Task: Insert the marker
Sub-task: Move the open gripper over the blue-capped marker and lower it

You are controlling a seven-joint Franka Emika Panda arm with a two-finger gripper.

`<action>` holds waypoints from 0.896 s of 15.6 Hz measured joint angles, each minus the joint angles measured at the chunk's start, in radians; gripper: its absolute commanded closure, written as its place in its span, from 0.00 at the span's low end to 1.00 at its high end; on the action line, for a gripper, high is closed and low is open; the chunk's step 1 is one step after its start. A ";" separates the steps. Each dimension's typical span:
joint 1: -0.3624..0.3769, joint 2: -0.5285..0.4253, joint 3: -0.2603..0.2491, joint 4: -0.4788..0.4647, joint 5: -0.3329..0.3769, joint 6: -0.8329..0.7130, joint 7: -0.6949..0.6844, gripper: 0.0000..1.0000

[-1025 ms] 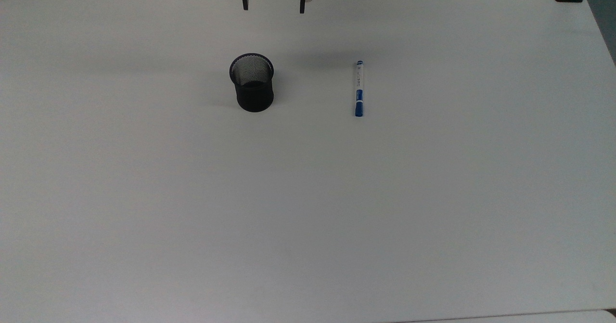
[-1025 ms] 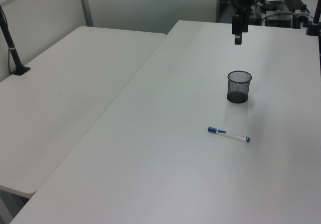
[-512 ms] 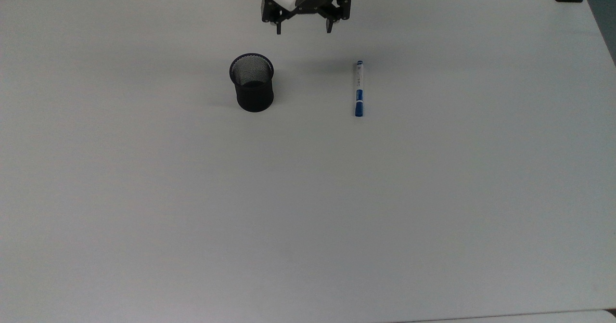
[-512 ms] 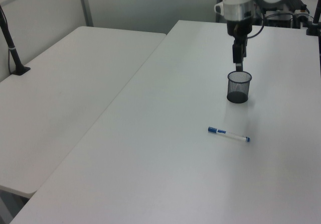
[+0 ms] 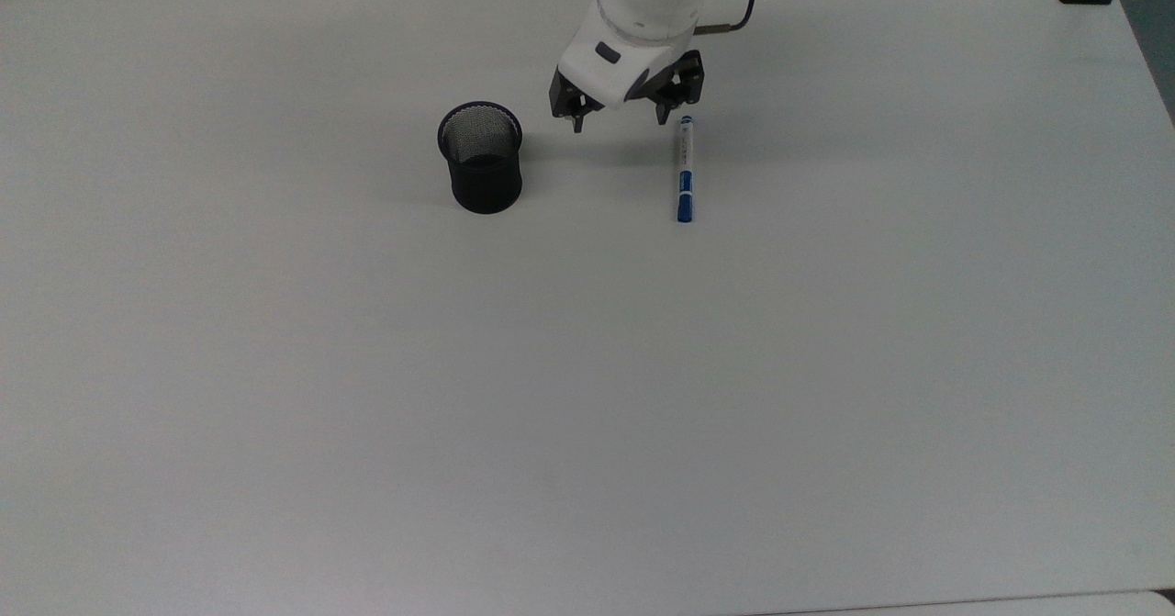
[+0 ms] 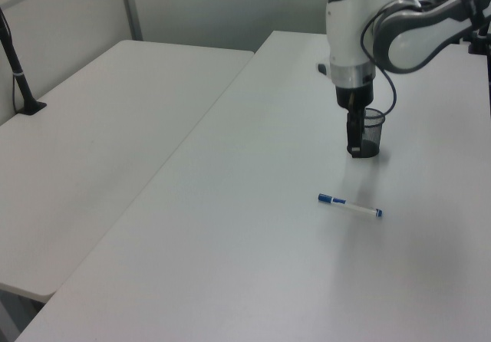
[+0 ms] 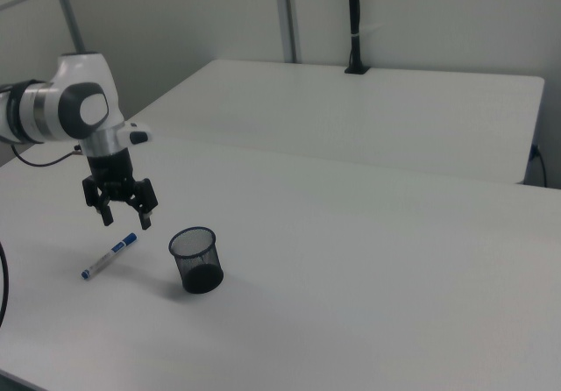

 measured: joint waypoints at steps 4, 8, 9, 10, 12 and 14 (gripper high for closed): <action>0.028 0.065 0.000 -0.003 0.000 0.093 0.090 0.22; 0.049 0.105 0.004 -0.003 0.000 0.156 0.113 0.26; 0.056 0.114 0.006 -0.003 0.000 0.171 0.123 0.27; 0.063 0.123 0.009 -0.002 0.000 0.186 0.138 0.31; 0.082 0.146 0.013 0.000 0.000 0.209 0.173 0.39; 0.092 0.167 0.014 0.002 0.000 0.231 0.193 0.46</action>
